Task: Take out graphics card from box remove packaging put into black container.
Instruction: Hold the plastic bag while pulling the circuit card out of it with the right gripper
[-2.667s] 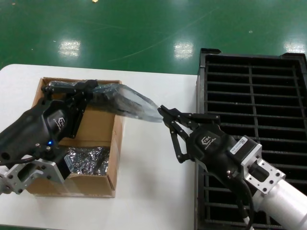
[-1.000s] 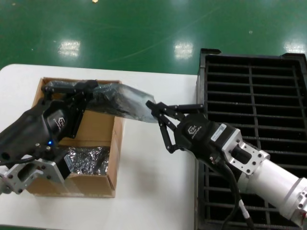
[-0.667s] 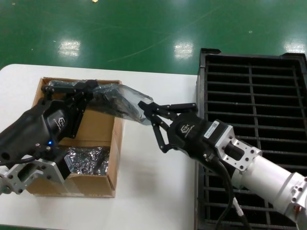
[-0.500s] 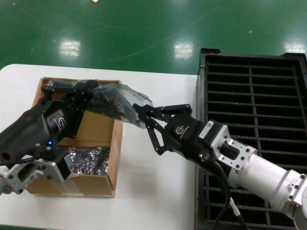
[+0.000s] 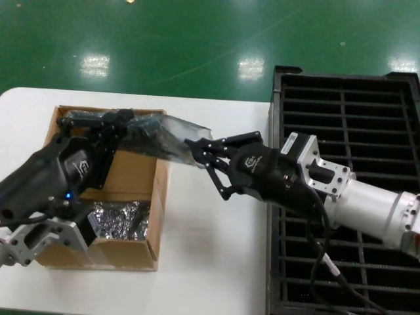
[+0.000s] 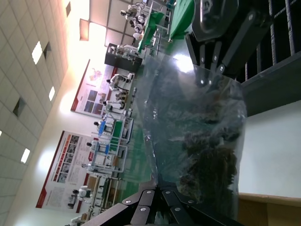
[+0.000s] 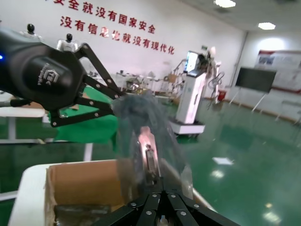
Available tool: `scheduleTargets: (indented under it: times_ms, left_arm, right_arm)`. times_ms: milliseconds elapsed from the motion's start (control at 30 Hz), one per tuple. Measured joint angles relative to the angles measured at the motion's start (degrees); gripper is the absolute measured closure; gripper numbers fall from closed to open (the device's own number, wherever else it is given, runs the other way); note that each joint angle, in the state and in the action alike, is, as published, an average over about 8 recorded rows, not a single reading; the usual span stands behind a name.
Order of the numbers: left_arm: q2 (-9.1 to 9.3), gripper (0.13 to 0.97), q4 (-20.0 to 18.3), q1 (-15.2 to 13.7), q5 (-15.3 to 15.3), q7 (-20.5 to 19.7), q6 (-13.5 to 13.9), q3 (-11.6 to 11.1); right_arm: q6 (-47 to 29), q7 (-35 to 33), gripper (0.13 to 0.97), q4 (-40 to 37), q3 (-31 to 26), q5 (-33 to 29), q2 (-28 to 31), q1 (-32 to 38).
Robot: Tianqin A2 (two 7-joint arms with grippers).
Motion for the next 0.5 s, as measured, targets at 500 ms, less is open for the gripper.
scheduleTargets:
  times_ms: [500]
  left_arm:
    - [0.00, 0.958, 0.0, 0.0, 0.0, 0.0, 0.0, 0.0]
  right_arm:
    - [-3.2, 4.8, 0.955, -3.3, -1.0, -0.4, -0.6, 3.0]
